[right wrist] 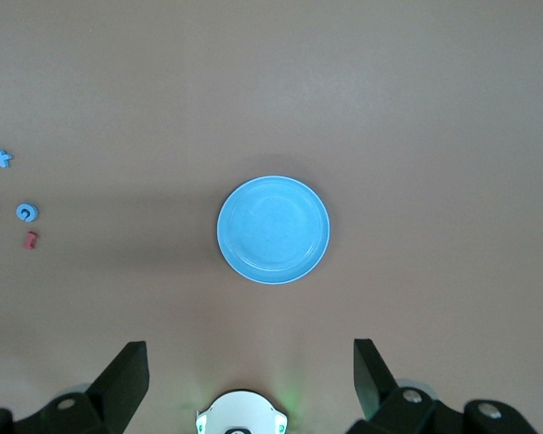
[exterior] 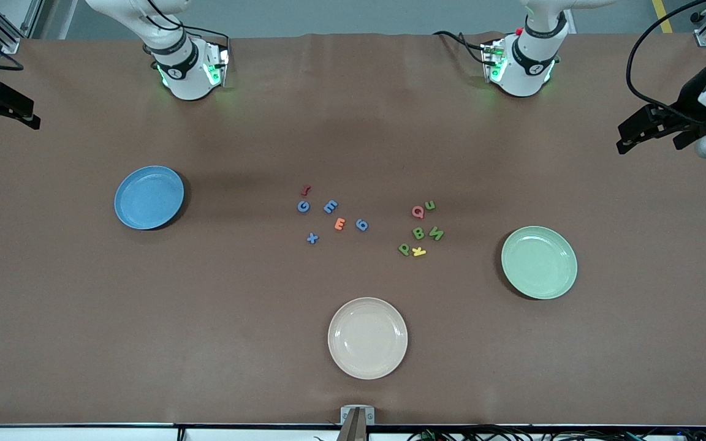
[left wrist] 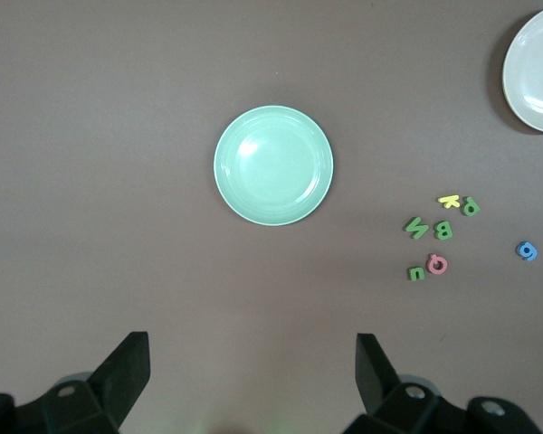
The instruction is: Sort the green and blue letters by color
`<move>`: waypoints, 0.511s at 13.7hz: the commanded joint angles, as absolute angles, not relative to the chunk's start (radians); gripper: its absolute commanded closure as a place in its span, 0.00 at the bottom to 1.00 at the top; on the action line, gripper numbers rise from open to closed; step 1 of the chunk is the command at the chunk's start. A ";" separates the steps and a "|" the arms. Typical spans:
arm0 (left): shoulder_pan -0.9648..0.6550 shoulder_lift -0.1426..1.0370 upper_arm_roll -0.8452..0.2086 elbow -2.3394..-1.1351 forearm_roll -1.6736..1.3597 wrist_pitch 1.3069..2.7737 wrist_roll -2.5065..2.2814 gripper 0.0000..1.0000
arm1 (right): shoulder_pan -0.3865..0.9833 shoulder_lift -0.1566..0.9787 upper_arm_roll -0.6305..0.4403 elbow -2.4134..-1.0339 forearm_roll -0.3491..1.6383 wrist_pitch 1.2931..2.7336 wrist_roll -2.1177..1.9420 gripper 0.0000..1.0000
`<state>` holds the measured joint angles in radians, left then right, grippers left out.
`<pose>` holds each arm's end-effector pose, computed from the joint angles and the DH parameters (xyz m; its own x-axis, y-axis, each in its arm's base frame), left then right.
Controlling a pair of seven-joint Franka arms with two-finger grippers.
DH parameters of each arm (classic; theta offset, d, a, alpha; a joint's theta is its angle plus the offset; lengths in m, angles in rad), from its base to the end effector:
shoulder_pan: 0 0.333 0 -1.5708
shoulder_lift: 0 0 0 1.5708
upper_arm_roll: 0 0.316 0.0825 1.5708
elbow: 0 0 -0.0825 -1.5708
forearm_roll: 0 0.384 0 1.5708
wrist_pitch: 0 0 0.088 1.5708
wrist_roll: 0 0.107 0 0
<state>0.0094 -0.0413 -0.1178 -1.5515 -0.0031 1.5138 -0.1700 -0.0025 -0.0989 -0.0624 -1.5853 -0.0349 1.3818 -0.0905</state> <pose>0.5328 -0.0598 0.6509 0.9981 0.0615 0.0036 0.0615 -0.9981 -0.0012 0.5015 -0.0387 0.6545 0.9941 0.0203 -0.1067 0.0225 -0.9996 0.0190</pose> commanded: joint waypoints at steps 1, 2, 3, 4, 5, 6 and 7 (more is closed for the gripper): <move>0.014 -0.054 -0.123 -1.546 0.015 1.500 -0.141 0.00 | -0.008 -0.117 -0.066 -1.603 -0.022 1.394 -0.094 0.00; 0.012 -0.052 -0.123 -1.545 0.017 1.500 -0.141 0.00 | -0.008 -0.117 -0.066 -1.605 -0.020 1.394 -0.094 0.00; 0.012 -0.051 -0.123 -1.543 0.017 1.500 -0.141 0.00 | -0.008 -0.117 -0.066 -1.603 -0.020 1.394 -0.092 0.00; 0.008 -0.049 -0.121 -1.537 0.017 1.502 -0.143 0.00 | -0.008 -0.117 -0.066 -1.605 -0.012 1.394 -0.092 0.00; 0.011 -0.034 -0.120 -1.511 0.018 1.500 -0.143 0.00 | -0.008 -0.118 -0.067 -1.603 -0.006 1.405 -0.092 0.00; 0.012 -0.026 -0.121 -1.506 0.026 1.500 -0.141 0.00 | -0.008 -0.117 -0.067 -1.603 -0.002 1.407 -0.092 0.00; 0.011 -0.023 -0.124 -1.514 0.031 1.493 -0.141 0.00 | -0.012 -0.118 -0.071 -1.603 0.018 1.410 -0.091 0.00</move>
